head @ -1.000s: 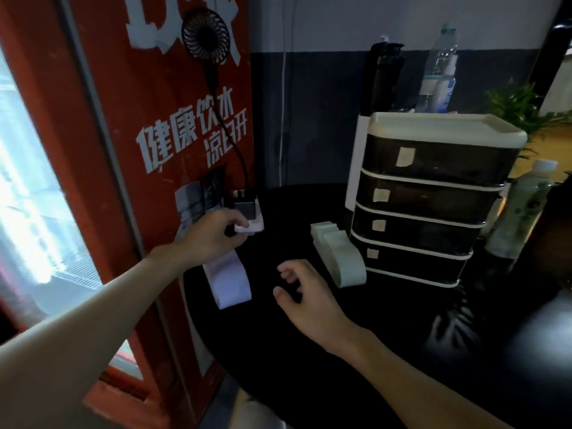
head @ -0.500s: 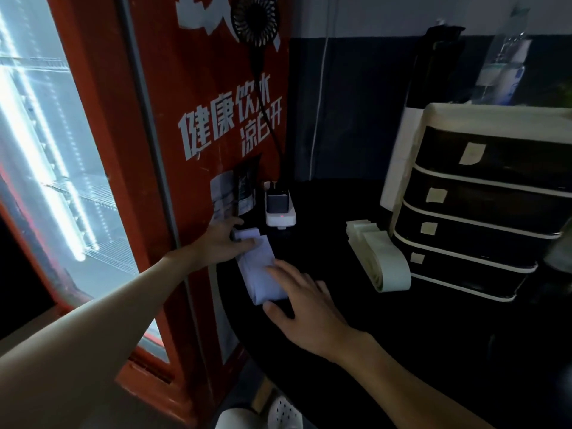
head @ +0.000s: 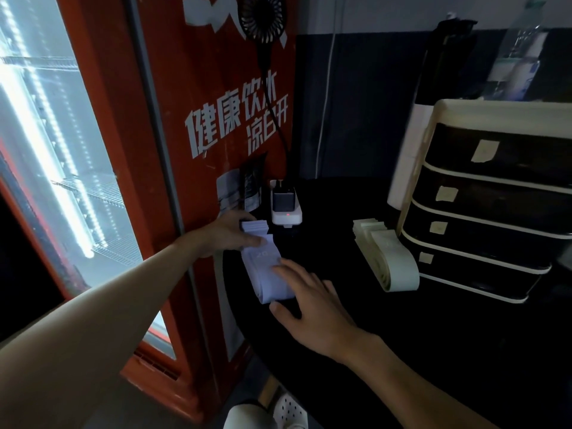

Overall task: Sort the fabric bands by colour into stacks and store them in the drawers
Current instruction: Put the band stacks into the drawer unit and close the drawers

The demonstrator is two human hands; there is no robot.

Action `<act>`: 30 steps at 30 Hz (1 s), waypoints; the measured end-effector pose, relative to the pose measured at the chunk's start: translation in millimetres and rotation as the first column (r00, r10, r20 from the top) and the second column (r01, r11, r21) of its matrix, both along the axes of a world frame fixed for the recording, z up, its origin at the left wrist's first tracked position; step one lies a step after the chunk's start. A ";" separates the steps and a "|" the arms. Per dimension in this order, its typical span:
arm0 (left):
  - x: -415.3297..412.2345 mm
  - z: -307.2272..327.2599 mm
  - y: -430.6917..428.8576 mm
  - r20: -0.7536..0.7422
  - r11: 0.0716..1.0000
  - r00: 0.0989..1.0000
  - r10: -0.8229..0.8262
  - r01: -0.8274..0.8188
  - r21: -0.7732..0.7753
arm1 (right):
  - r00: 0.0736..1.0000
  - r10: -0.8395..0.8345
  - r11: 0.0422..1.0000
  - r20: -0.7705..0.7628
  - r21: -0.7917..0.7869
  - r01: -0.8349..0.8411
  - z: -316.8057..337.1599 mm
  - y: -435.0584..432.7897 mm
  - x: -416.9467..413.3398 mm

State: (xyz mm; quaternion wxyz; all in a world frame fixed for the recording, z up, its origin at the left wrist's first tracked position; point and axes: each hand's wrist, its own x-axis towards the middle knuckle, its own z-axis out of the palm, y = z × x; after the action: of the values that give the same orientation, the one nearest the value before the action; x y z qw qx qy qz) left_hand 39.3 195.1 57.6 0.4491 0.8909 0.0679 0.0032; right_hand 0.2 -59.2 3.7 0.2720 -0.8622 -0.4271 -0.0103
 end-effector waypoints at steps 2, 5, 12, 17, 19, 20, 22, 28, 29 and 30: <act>-0.8 -0.5 0.3 -0.012 1.000 1.000 -0.012 0.012 -0.005 | 1.000 -0.001 1.000 -0.007 0.008 0.001 0.5 -0.2 -0.5; -1.9 0.6 -0.3 -0.043 1.000 0.999 -0.016 0.016 0.007 | 1.000 0.007 0.999 -0.020 0.031 -0.006 0.4 -1.6 -2.0; -25.8 17.5 -9.5 0.031 0.995 0.998 -0.055 0.057 -0.084 | 0.997 -0.017 0.996 -0.073 0.086 0.023 4.6 -3.3 -5.1; -55.3 54.9 -44.8 0.205 0.987 0.973 -0.109 0.131 -0.098 | 0.854 -0.027 0.926 -0.520 0.309 0.217 17.4 -5.1 -8.7; -69.1 71.0 -64.5 0.276 0.982 0.948 -0.156 0.179 -0.060 | 0.790 0.050 0.894 -0.611 0.380 0.238 22.3 -11.1 -11.4; -75.5 77.2 -74.5 0.307 0.978 0.935 -0.180 0.204 -0.048 | 0.773 0.088 0.880 -0.628 0.412 0.235 24.8 -15.9 -13.0; -87.7 87.4 -95.6 0.366 0.966 0.909 -0.201 0.245 -0.078 | 0.762 0.108 0.856 -0.639 0.450 0.256 33.4 -30.8 -15.8; -98.9 80.1 -155.0 0.457 0.881 0.874 -0.167 0.341 -0.329 | 0.717 0.161 0.832 -0.678 0.485 0.272 61.7 -109.8 -26.2; -97.8 72.4 -166.0 0.464 0.863 0.870 -0.164 0.355 -0.360 | 0.746 0.121 0.839 -0.655 0.470 0.276 62.2 -126.3 -29.2; -96.8 62.6 -177.0 0.462 0.849 0.873 -0.158 0.359 -0.387 | 0.778 0.062 0.849 -0.625 0.442 0.288 61.8 -142.8 -32.7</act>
State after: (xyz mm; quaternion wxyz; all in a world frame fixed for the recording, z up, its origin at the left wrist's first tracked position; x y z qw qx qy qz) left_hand -57.5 18.1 120.2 0.6477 0.7376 -0.1534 0.1132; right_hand -32.5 -202.1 65.5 0.6155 -0.7371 -0.2404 0.1416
